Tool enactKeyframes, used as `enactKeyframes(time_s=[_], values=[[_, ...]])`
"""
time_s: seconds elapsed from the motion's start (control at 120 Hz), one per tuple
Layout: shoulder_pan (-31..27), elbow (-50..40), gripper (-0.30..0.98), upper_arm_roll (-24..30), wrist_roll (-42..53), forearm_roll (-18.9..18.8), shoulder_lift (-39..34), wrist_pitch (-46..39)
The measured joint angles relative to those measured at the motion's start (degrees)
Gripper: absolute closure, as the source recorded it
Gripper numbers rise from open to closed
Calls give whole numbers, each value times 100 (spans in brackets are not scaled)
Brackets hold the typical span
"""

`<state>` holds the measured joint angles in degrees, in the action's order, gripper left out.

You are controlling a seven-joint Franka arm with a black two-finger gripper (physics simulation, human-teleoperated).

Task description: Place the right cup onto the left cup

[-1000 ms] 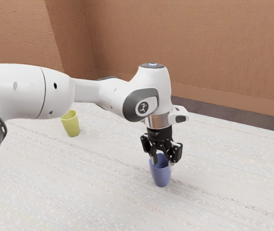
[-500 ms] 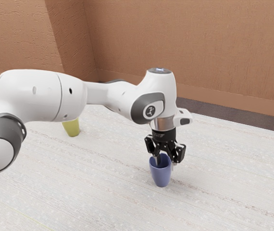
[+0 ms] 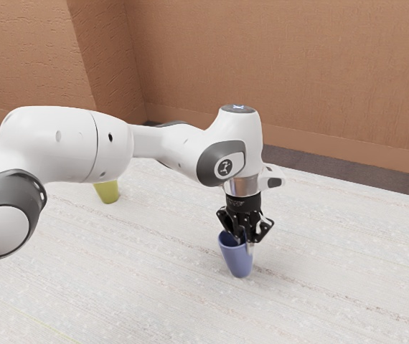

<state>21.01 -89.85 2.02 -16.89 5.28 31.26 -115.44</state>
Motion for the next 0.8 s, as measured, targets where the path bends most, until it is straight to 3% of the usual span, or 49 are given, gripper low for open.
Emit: enactKeyframes(time_s=[0.467, 0.8], values=[[-6, -113, 78, -101, -67, -37, -262, 52], [-149, -202, 78, -423, -88, -380, -730, 298]])
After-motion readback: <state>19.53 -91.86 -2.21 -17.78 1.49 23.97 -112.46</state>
